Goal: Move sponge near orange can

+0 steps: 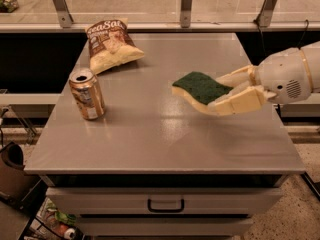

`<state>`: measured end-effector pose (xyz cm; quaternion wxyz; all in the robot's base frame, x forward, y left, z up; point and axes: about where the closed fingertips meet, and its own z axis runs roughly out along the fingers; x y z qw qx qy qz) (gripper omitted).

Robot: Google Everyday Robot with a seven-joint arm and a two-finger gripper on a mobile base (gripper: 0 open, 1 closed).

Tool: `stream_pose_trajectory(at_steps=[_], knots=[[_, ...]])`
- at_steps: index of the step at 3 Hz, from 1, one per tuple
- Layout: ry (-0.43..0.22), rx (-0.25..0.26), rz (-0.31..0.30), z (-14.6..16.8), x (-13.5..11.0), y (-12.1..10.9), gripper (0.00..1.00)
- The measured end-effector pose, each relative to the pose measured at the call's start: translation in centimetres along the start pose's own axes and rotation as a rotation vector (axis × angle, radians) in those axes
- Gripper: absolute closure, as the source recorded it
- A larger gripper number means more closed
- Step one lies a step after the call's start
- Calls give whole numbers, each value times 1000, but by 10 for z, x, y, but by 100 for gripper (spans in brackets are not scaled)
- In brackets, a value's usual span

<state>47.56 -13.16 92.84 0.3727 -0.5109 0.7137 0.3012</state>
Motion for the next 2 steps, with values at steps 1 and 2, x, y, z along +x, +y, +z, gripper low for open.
stream_pose_trajectory(at_steps=[1, 2], knots=[[34, 7, -39, 34, -4, 19, 100], [26, 16, -65, 69, -17, 25, 100]])
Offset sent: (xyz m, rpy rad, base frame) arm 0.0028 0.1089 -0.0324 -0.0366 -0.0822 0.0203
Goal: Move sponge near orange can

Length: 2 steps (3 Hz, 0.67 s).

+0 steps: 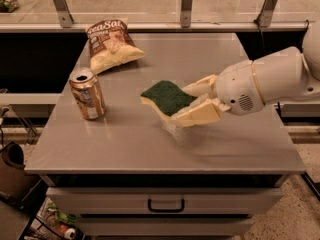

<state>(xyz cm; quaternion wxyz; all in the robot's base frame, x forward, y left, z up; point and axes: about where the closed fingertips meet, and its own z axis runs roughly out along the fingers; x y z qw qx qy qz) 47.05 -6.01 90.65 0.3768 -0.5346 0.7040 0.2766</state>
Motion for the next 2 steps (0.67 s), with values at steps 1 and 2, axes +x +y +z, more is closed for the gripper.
stream_pose_trajectory(at_steps=[1, 2], knots=[[-15, -35, -10, 29, -10, 4, 100], [-18, -97, -20, 52, -16, 10, 100]])
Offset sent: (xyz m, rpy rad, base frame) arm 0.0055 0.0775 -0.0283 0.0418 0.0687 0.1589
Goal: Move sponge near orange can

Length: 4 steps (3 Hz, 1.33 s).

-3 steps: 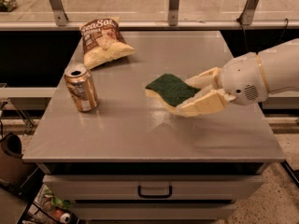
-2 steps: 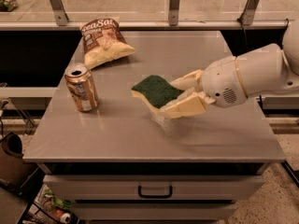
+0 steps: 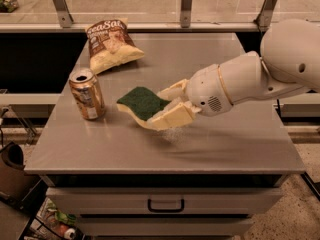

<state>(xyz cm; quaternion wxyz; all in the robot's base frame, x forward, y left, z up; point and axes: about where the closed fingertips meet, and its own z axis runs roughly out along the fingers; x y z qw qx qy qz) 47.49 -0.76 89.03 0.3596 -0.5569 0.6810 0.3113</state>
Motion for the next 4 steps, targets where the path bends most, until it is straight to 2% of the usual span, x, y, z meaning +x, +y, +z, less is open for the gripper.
stream_pose_trajectory(at_steps=[1, 2, 4], knots=[[16, -63, -16, 19, -5, 5, 100], [16, -63, -20, 19, -7, 7, 85], [19, -67, -28, 21, -10, 10, 38]])
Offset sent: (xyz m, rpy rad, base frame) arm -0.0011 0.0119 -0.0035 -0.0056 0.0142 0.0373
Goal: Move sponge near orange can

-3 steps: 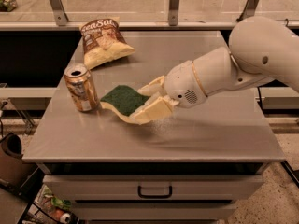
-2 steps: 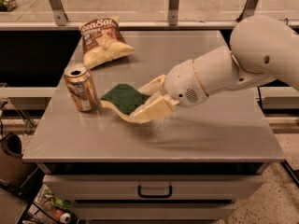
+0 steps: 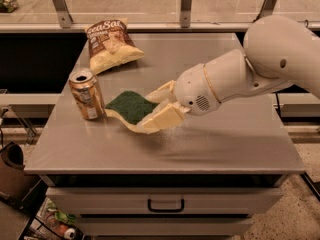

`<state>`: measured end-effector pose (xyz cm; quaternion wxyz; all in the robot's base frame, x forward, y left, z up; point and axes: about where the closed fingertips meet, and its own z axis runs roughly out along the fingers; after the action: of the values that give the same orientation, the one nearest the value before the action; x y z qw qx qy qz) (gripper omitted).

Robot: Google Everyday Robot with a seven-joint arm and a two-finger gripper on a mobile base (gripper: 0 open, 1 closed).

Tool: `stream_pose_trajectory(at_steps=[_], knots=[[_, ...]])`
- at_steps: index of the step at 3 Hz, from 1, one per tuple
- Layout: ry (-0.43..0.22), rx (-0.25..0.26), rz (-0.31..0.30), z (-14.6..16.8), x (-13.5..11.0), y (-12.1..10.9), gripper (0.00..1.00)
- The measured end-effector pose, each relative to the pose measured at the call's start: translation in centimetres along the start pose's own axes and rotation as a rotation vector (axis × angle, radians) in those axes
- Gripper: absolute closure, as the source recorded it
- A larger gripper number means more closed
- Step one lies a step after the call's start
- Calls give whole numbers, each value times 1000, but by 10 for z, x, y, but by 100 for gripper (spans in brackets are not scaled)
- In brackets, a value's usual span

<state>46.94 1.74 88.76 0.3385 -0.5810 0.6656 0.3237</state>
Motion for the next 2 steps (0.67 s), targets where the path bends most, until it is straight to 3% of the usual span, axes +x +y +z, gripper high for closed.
stream_pose_trajectory(at_steps=[1, 2], knots=[[1, -2, -4, 1, -2, 1, 15], [3, -3, -8, 2, -3, 3, 0]])
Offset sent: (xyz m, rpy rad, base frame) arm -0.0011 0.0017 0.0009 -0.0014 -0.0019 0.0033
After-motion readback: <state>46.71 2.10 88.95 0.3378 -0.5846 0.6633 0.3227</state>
